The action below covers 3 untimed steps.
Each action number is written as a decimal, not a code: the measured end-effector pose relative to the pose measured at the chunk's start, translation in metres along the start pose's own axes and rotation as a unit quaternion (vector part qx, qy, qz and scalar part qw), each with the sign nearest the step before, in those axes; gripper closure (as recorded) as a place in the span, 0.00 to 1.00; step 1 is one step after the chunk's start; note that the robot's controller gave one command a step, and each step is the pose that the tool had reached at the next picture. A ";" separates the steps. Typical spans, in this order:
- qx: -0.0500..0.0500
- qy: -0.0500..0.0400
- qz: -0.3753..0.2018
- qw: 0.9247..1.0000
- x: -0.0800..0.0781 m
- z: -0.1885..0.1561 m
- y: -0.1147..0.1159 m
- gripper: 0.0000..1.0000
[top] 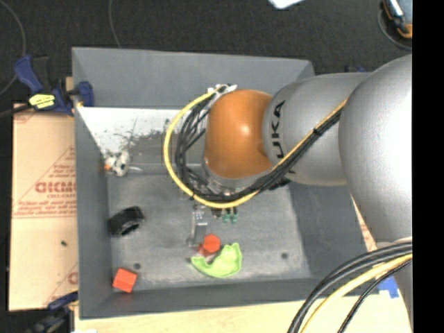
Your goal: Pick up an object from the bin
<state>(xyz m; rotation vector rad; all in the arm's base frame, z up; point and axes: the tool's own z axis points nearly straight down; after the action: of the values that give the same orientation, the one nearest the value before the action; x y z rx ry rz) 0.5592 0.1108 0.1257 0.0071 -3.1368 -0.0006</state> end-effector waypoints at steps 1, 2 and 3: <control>-0.001 -0.004 0.002 1.000 -0.002 -0.005 -0.001 0.00; 0.002 0.004 0.017 1.000 0.065 0.035 -0.084 0.00; -0.001 -0.002 0.038 0.999 0.064 0.043 -0.065 0.00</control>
Offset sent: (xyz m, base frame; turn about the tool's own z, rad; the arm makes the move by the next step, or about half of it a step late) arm -0.0618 -0.0780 -0.0323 0.0265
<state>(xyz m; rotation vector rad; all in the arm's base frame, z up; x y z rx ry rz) 0.4957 0.0459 0.0832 -0.1129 -3.1388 -0.0025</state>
